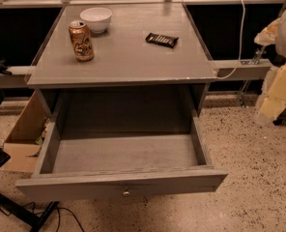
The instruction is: Place orange can into top drawer
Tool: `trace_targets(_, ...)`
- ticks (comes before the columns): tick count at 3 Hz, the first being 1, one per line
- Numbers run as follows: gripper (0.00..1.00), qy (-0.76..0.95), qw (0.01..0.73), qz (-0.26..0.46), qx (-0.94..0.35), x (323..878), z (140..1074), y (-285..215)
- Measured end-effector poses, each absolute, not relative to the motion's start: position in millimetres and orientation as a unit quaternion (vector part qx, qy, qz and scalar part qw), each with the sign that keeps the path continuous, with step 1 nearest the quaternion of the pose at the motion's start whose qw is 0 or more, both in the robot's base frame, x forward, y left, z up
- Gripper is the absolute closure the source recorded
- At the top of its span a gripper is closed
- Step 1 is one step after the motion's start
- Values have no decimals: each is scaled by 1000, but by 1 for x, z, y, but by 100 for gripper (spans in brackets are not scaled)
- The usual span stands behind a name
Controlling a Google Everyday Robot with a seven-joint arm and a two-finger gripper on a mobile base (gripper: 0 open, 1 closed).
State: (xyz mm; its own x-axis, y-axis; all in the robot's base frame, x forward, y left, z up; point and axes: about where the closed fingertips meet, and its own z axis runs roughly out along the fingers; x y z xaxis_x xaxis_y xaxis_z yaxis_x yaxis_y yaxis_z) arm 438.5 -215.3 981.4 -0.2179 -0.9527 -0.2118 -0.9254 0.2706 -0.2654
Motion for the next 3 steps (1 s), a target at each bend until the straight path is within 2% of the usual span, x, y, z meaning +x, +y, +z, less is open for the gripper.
trace_targets(1, 0, 779, 167, -41, -603, 438, 981, -215)
trace_targets(2, 0, 778, 201, -24, -595, 452, 974, -209)
trace_targets(3, 0, 759, 280, 27, -587, 498, 966, -184)
